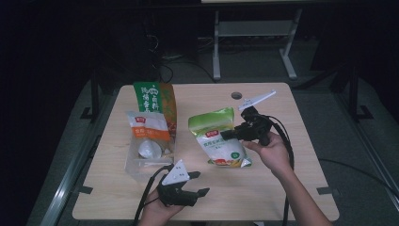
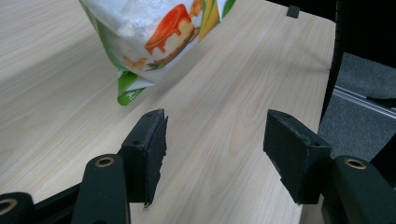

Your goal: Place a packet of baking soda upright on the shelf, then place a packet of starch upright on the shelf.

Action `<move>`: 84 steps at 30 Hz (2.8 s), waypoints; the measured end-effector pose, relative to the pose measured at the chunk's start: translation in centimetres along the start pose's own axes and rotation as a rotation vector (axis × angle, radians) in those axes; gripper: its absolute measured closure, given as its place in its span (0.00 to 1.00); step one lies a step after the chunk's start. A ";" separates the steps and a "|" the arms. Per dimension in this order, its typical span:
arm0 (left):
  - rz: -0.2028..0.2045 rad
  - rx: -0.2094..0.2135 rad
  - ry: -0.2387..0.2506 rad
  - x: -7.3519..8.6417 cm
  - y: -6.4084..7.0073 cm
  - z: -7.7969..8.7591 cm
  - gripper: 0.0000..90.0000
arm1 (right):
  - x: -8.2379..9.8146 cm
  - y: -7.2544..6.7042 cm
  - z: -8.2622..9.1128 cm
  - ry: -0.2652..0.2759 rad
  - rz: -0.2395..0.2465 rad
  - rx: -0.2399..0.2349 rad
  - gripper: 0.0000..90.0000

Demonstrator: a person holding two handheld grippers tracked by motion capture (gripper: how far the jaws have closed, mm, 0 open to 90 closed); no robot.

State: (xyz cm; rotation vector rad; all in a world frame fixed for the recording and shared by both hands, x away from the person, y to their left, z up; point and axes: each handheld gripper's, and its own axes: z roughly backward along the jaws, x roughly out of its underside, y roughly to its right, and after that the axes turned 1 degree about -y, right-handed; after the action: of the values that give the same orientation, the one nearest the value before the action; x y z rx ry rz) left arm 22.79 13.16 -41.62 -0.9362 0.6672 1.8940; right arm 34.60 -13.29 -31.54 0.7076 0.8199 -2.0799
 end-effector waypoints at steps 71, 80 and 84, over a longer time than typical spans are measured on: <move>-0.051 0.026 -0.020 1.0 2.3 -0.4 0.40 | -12.8 -9.4 -13.1 -0.055 0.224 -0.250 1.00; -0.038 0.026 -0.015 1.1 2.4 -0.4 0.40 | -12.7 -9.5 -16.3 -0.091 0.205 -0.308 1.00; -0.030 0.027 -0.013 1.3 2.4 -0.5 0.40 | -12.6 -9.7 -17.4 -0.101 0.203 -0.343 1.00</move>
State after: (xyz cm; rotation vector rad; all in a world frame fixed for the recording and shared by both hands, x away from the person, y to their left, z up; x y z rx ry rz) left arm 20.38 12.31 -42.76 -0.9116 0.6662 1.8582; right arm 37.14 10.07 -30.77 0.4727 0.9741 -1.7225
